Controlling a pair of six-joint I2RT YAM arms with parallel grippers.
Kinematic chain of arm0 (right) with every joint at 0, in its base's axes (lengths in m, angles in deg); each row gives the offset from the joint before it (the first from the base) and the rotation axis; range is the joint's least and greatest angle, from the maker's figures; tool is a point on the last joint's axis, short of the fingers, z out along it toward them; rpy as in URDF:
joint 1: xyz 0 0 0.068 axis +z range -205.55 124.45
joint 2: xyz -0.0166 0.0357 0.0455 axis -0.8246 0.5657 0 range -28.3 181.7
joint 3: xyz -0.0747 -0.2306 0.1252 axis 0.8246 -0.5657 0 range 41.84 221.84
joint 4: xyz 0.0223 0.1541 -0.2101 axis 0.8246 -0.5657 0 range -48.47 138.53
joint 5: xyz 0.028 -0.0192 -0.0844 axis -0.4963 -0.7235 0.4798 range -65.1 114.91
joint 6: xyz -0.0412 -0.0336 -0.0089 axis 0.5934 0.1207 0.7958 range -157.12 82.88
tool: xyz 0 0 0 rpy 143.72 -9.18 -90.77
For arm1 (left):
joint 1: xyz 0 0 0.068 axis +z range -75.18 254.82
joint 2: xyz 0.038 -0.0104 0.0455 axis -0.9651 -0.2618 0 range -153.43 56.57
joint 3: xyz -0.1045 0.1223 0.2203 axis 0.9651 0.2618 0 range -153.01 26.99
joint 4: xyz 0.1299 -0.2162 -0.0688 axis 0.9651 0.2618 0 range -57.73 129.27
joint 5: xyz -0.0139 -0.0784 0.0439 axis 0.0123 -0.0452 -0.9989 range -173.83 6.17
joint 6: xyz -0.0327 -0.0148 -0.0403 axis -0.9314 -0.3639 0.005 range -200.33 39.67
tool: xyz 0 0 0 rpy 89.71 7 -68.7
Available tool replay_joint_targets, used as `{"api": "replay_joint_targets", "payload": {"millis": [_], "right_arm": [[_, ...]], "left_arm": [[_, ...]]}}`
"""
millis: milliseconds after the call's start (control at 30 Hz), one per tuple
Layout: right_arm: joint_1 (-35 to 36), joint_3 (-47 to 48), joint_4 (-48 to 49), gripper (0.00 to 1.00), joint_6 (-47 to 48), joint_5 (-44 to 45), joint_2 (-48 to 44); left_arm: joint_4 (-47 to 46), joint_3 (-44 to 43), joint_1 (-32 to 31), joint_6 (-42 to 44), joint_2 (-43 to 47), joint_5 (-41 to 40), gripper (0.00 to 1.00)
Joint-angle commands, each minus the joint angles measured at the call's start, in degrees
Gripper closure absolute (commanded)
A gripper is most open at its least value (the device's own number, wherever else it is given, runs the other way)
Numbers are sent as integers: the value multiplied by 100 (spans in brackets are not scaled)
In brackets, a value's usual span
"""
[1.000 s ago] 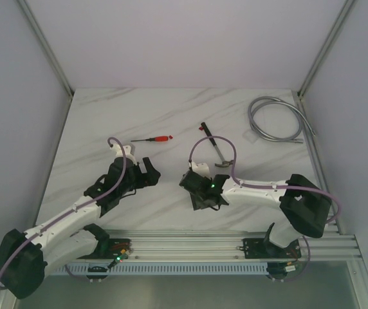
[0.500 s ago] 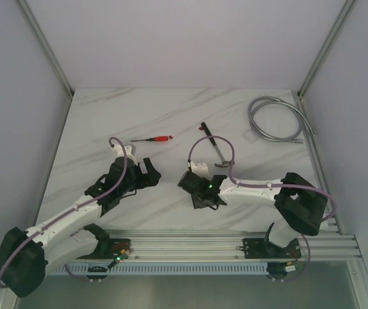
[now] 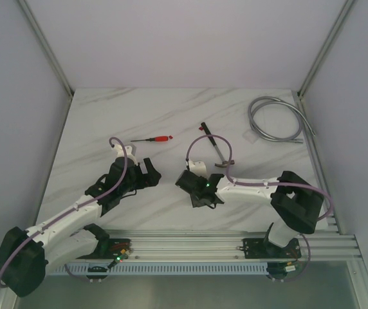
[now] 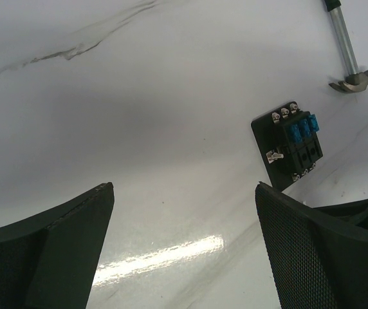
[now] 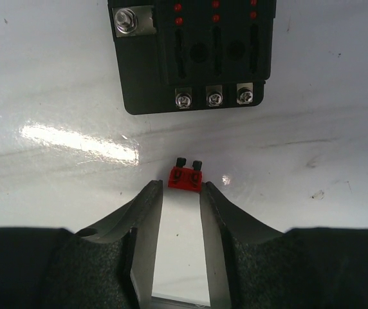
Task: Snap on the fuse box
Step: Pick up the fuse from the center of the board.
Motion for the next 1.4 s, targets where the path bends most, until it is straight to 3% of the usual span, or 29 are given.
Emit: {"api": "replay_joint_targets", "payload": {"millis": [0, 167, 367, 867, 1100, 1367], "right_arm": [[25, 148, -207, 65, -18, 199, 187], [25, 140, -265, 67, -70, 241, 180], [30, 201, -336, 59, -223, 282, 256], [26, 219, -238, 58, -748, 369, 293], [27, 195, -323, 62, -849, 369, 320], [29, 175, -366, 72, -832, 392, 263]], "left_arm": [[10, -2, 34, -20, -6, 77, 0], [14, 1, 35, -23, -15, 98, 0], [14, -1, 36, -39, -32, 127, 0], [12, 25, 34, -51, 29, 151, 0], [19, 28, 34, -50, 55, 156, 0], [19, 22, 34, -93, 42, 244, 0]]}}
